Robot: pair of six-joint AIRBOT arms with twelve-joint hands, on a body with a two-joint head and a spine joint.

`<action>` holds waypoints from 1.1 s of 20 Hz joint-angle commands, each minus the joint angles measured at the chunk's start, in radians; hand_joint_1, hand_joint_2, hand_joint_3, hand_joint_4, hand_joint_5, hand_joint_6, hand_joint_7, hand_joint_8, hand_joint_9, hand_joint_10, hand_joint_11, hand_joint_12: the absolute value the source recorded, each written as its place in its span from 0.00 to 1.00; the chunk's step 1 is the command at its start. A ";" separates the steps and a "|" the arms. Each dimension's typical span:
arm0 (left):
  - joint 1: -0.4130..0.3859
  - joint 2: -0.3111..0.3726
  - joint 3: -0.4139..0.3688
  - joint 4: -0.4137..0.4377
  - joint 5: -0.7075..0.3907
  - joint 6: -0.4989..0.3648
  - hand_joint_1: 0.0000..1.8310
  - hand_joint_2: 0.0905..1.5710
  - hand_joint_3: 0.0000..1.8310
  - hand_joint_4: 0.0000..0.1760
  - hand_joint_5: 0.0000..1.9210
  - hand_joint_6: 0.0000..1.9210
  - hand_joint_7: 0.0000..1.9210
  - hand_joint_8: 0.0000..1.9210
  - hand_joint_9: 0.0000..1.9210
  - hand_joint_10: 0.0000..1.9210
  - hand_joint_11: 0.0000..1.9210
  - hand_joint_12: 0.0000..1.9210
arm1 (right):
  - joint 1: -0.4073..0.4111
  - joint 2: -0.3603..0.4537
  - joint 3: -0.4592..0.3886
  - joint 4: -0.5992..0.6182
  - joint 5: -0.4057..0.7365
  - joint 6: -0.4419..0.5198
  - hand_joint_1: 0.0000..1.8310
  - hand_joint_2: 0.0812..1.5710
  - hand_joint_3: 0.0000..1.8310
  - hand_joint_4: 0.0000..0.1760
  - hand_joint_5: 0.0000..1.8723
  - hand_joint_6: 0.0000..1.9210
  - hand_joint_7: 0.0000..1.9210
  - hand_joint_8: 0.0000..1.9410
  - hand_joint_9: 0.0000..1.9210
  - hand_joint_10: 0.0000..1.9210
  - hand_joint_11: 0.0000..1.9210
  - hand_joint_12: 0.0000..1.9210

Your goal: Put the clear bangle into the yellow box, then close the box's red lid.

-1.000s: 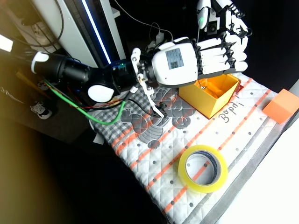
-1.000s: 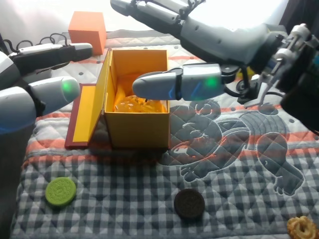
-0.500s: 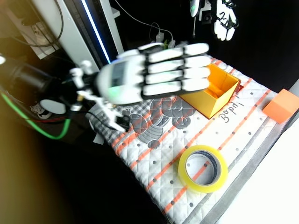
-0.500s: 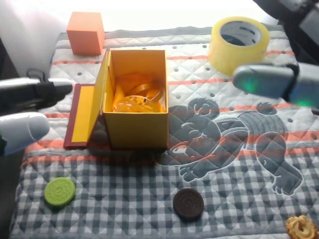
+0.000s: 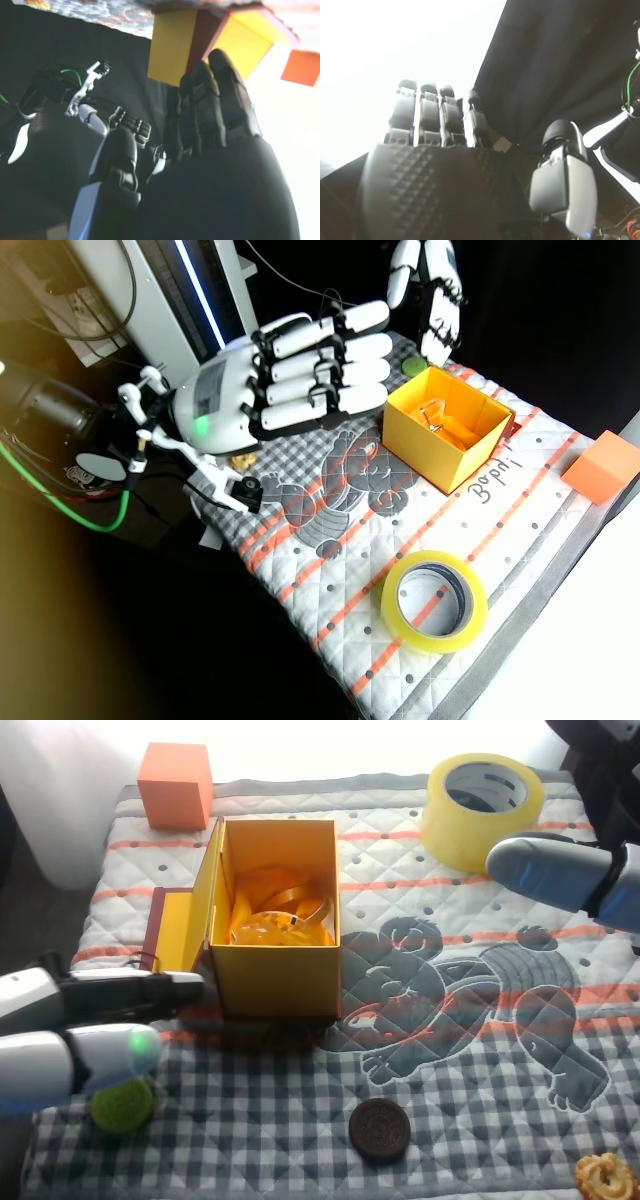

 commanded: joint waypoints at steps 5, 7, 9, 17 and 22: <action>-0.075 -0.072 0.047 0.024 0.031 -0.009 0.09 0.89 0.00 0.00 0.19 0.00 0.19 0.00 0.19 0.00 0.11 0.20 | -0.008 0.009 -0.006 0.018 0.117 0.001 0.00 0.67 0.01 0.90 0.00 0.00 0.00 0.00 0.00 0.00 0.00 0.00; -0.082 -0.087 0.063 0.017 0.054 -0.009 0.08 0.90 0.00 0.00 0.19 0.00 0.18 0.00 0.18 0.00 0.12 0.19 | -0.014 0.012 -0.010 0.022 0.117 0.001 0.00 0.66 0.01 0.92 0.00 0.00 0.00 0.00 0.00 0.00 0.00 0.00; -0.082 -0.093 0.079 -0.011 0.065 -0.009 0.10 0.90 0.00 0.00 0.17 0.00 0.17 0.00 0.17 0.00 0.11 0.18 | -0.021 0.014 -0.012 0.029 0.119 0.001 0.00 0.67 0.01 0.91 0.00 0.00 0.00 0.00 0.00 0.00 0.00 0.00; -0.060 -0.072 0.097 -0.248 -0.029 0.129 0.17 0.87 0.00 0.00 0.14 0.00 0.15 0.00 0.15 0.00 0.07 0.24 | -0.041 0.023 -0.023 0.041 0.129 0.001 0.00 0.67 0.00 0.88 0.01 0.00 0.00 0.00 0.00 0.00 0.00 0.00; -0.034 -0.051 0.087 -0.368 -0.194 0.164 0.13 0.89 0.01 0.00 0.15 0.00 0.15 0.00 0.15 0.00 0.07 0.23 | -0.048 0.024 -0.025 0.052 0.134 0.001 0.00 0.67 0.00 0.95 0.01 0.00 0.00 0.00 0.00 0.00 0.00 0.00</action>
